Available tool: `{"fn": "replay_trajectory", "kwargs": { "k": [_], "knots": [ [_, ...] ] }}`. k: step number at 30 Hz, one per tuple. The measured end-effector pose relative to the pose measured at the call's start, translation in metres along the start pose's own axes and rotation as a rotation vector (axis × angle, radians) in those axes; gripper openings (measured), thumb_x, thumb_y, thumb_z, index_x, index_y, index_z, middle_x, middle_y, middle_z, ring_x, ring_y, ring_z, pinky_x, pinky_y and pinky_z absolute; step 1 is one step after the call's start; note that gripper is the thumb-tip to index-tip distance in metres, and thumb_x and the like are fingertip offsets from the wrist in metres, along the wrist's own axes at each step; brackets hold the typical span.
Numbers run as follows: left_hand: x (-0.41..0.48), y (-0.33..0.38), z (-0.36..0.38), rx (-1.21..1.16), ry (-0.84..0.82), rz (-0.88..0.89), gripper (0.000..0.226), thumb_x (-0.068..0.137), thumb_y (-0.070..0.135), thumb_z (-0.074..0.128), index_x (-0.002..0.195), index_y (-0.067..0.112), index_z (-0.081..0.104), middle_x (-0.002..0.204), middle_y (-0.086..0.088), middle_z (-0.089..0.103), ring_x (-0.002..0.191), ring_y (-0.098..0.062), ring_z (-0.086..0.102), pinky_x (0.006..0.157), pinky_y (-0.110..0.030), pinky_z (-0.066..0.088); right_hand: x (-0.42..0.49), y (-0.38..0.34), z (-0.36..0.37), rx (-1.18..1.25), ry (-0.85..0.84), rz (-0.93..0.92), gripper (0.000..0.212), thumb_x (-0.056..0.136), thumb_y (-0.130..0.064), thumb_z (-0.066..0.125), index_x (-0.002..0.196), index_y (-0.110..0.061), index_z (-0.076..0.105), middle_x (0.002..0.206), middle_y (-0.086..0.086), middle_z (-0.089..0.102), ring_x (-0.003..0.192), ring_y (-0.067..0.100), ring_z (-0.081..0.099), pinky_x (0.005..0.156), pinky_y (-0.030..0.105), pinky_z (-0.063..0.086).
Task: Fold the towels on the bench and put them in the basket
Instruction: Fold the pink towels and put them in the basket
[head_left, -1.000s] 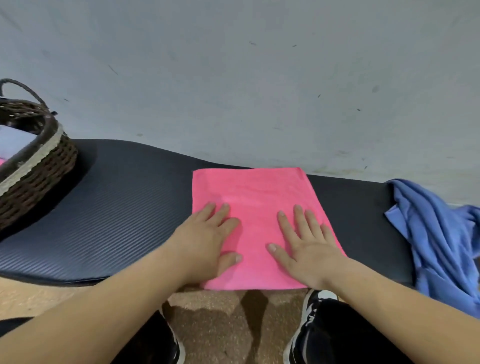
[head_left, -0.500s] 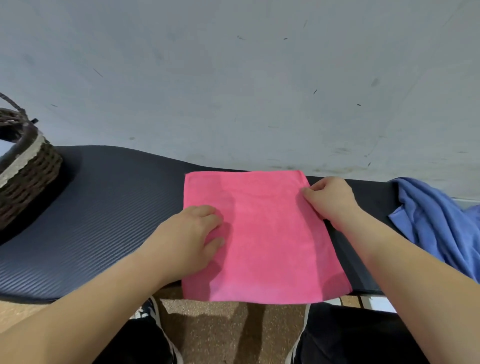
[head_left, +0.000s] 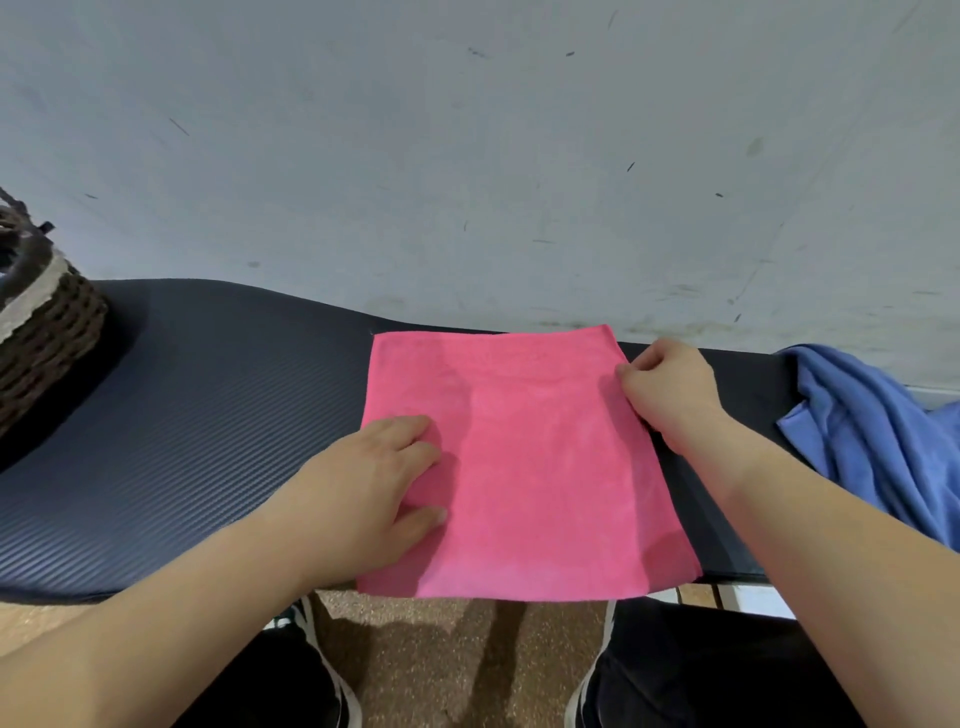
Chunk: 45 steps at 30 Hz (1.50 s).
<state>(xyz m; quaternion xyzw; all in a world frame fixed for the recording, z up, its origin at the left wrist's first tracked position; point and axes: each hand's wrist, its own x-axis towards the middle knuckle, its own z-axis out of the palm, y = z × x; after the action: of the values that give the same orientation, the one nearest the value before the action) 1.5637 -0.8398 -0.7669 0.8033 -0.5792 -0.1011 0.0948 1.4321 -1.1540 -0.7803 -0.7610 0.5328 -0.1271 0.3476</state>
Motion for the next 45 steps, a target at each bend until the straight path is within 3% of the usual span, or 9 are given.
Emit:
{"fn": "replay_trajectory", "kwargs": {
  "k": [8,16,23,27,30,33,37,41,45],
  "knots": [
    [-0.038,0.01,0.014,0.078,0.019,0.164,0.064,0.07,0.066,0.072,0.116,0.024,0.061,0.142,0.002,0.053,0.129,-0.018,0.052,0.107,-0.035,0.049,-0.024,0.009,-0.013,-0.251,0.035,-0.345,0.004,0.091,-0.023,0.059,0.089,-0.026,0.057,0.087,-0.005,0.06,0.077,0.016,0.057,0.06,0.033,0.042],
    [-0.049,-0.007,0.032,0.123,0.054,0.267,0.038,0.076,0.017,0.075,0.107,0.017,0.054,0.143,-0.008,0.055,0.133,-0.027,0.053,0.115,-0.038,0.042,-0.135,0.033,-0.021,-0.286,-0.528,-0.832,0.039,0.08,-0.055,0.081,0.076,-0.023,0.06,0.083,-0.014,0.054,0.079,0.008,0.054,0.072,0.016,0.042],
    [-0.056,-0.016,0.019,0.011,0.069,0.254,0.03,0.085,0.028,0.07,0.113,0.022,0.062,0.151,-0.001,0.053,0.14,-0.018,0.05,0.113,-0.034,0.046,-0.135,0.072,-0.023,-0.678,-0.269,-1.169,0.073,0.053,-0.067,0.088,0.097,-0.022,0.051,0.099,-0.008,0.038,0.086,0.013,0.035,0.073,0.031,0.036],
    [-0.061,-0.022,0.025,0.052,0.071,0.246,0.053,0.08,0.004,0.07,0.129,0.021,0.062,0.155,-0.002,0.051,0.144,-0.02,0.047,0.118,-0.039,0.043,-0.129,0.086,-0.028,-0.718,-0.158,-1.173,0.068,0.06,-0.044,0.092,0.105,-0.022,0.047,0.107,-0.002,0.041,0.088,0.024,0.046,0.07,0.04,0.047],
    [-0.059,-0.019,0.023,0.058,0.113,0.243,0.033,0.092,0.024,0.07,0.125,0.021,0.067,0.151,-0.002,0.057,0.14,-0.02,0.053,0.115,-0.038,0.046,-0.125,0.089,-0.033,-0.595,-0.165,-1.201,0.039,0.071,-0.021,0.078,0.094,-0.022,0.046,0.096,-0.006,0.037,0.08,0.021,0.039,0.073,0.04,0.047],
    [-0.057,-0.014,0.017,-0.034,0.119,0.174,0.033,0.098,0.042,0.06,0.123,0.022,0.07,0.149,0.001,0.059,0.14,-0.018,0.053,0.113,-0.04,0.048,-0.124,0.085,-0.039,-0.457,-0.222,-1.144,0.03,0.089,-0.032,0.069,0.082,-0.032,0.04,0.088,-0.011,0.036,0.076,0.015,0.037,0.072,0.033,0.042],
    [-0.055,-0.01,0.017,-0.083,0.119,0.146,0.019,0.092,0.023,0.064,0.111,0.021,0.069,0.139,0.002,0.065,0.134,-0.018,0.057,0.107,-0.041,0.052,-0.118,0.083,-0.043,-0.326,-0.295,-0.958,0.038,0.097,-0.057,0.05,0.074,-0.027,0.049,0.078,-0.007,0.046,0.073,0.017,0.047,0.072,0.039,0.046],
    [-0.054,0.003,0.009,-0.289,0.119,-0.013,0.022,0.099,0.045,0.056,0.108,0.027,0.066,0.1,0.01,0.073,0.087,-0.014,0.069,0.077,-0.039,0.057,-0.112,0.08,-0.047,-0.268,-0.349,-0.829,0.034,0.092,-0.07,0.05,0.078,-0.04,0.056,0.081,-0.011,0.055,0.081,0.012,0.055,0.079,0.036,0.047],
    [-0.057,0.011,-0.006,-0.443,0.093,-0.114,0.038,0.104,0.048,0.051,0.081,0.018,0.059,0.064,-0.005,0.059,0.056,-0.021,0.054,0.055,-0.038,0.044,-0.108,0.078,-0.056,-0.361,-0.426,-0.763,0.021,0.08,-0.048,0.083,0.084,-0.044,0.063,0.092,-0.017,0.053,0.092,0.01,0.051,0.087,0.024,0.04]
  ]
}}
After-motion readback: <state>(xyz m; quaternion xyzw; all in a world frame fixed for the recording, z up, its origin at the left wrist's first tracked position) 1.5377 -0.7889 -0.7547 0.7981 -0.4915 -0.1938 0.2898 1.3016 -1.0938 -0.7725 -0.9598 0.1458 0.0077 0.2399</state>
